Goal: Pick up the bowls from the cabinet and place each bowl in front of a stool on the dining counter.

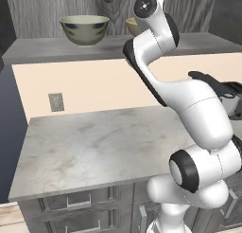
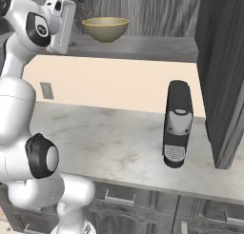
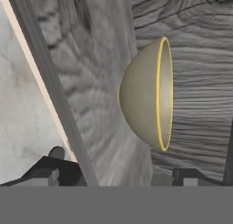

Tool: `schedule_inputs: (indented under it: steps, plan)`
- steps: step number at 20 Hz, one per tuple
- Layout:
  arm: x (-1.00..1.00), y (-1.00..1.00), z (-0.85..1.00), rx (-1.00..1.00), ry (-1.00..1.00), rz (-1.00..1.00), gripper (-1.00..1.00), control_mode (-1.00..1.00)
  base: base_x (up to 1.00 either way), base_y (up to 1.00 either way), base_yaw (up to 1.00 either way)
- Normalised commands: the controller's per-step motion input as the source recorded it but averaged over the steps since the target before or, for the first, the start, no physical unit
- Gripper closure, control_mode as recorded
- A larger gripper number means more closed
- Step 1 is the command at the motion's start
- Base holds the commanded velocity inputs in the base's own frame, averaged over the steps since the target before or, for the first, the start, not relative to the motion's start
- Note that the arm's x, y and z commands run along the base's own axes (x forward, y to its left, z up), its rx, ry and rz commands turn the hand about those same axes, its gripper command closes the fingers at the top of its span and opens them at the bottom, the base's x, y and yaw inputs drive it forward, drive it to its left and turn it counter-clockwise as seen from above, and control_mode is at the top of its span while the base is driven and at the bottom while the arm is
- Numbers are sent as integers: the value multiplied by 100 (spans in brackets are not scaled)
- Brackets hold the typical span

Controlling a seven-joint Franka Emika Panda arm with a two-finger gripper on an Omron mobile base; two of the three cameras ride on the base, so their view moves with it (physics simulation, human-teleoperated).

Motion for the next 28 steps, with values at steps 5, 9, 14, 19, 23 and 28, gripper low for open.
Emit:
schedule_inputs:
  steps: [5,9,14,19,23,28]
  plan:
    - [25,-3,-19,0,0,0,-100,-100,0,0,0]
    - [27,-6,-11,0,0,0,-100,-100,0,0,0]
    - [45,-13,0,0,7,3,-100,-100,0,0,0]
    - [41,-5,0,0,5,3,-100,-100,0,0,0]
    - [31,0,0,0,1,3,-100,-100,0,0,0]
    - [23,0,0,0,0,3,-100,-100,0,0,0]
